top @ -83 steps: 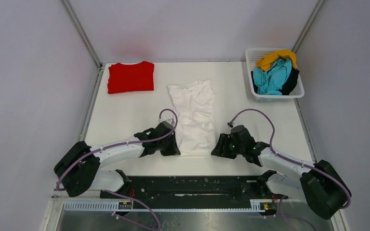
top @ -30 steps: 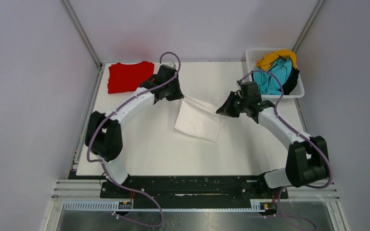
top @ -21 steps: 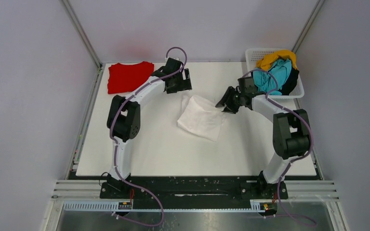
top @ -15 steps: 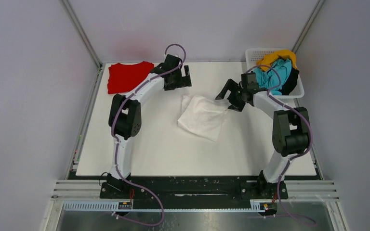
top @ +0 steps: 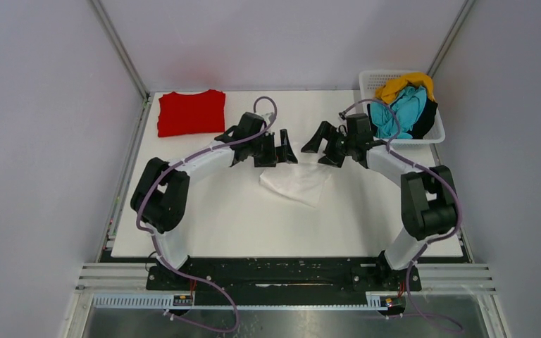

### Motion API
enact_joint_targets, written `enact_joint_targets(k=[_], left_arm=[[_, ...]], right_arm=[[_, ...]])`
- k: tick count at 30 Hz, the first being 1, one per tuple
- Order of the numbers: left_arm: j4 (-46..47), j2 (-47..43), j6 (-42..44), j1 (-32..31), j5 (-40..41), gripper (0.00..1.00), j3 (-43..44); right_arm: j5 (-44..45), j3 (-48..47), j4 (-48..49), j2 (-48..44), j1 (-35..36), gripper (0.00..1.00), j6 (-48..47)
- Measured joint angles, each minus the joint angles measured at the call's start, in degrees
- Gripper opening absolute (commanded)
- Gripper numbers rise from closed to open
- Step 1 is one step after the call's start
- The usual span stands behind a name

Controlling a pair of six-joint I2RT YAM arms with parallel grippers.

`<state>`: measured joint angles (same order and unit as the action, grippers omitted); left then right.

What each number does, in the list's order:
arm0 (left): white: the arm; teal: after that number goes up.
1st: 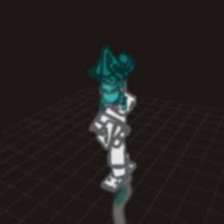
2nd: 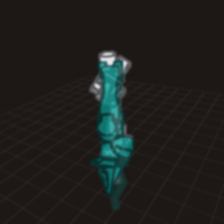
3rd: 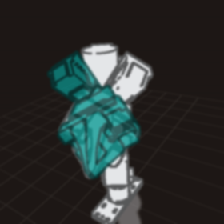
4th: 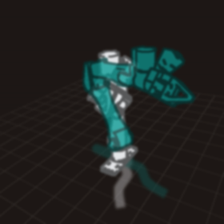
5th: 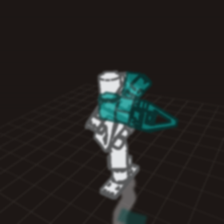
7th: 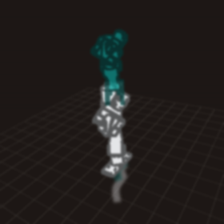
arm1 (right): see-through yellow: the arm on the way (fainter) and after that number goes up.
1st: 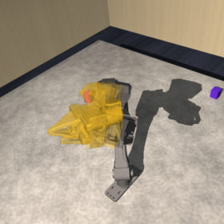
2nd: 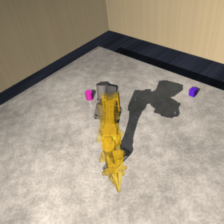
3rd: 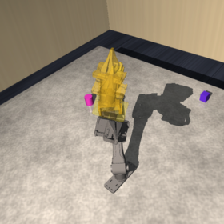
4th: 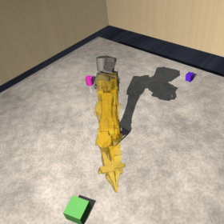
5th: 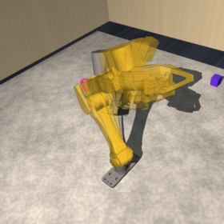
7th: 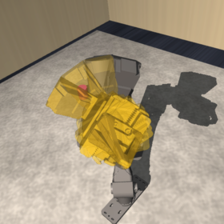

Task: Fold and stack the t-shirts
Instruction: Smooth out wrinkles on the folded tshirt

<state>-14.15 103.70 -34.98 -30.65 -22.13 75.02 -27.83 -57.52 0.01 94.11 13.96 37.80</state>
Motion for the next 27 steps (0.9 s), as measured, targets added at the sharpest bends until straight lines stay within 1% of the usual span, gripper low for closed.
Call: enact_joint_targets(k=[3,8,12,17,20,24,27], left_arm=[[2.7,0.0,-1.2,-0.6,-1.2,0.99,-5.0],[6.5,2.5,-3.7,-0.4,-1.3,0.99,-11.5],[12.1,2.1,-5.8,-0.3,-2.3,0.98,-15.0],[18.0,-1.2,-7.4,-2.0,-1.0,0.96,-21.1],[18.4,-4.7,-8.0,-4.9,0.2,0.96,-24.8],[13.4,-10.3,-8.6,-9.5,1.5,0.99,-27.8],[8.7,-15.4,-8.6,-11.2,3.7,0.99,-27.7]], right_arm=[[-0.3,-4.0,0.4,5.8,0.0,0.99,0.0],[-0.2,-16.0,-0.5,18.8,0.0,0.99,-0.5],[-2.5,-17.8,1.1,24.1,-0.1,0.99,0.6],[-5.0,-15.3,5.3,23.6,-0.5,0.99,1.6],[-5.9,-13.1,4.1,21.5,-0.2,0.99,0.8],[-5.6,-11.1,-3.1,15.4,1.2,0.99,-3.0],[-4.7,-9.9,-7.1,7.1,2.6,1.00,-5.1]])
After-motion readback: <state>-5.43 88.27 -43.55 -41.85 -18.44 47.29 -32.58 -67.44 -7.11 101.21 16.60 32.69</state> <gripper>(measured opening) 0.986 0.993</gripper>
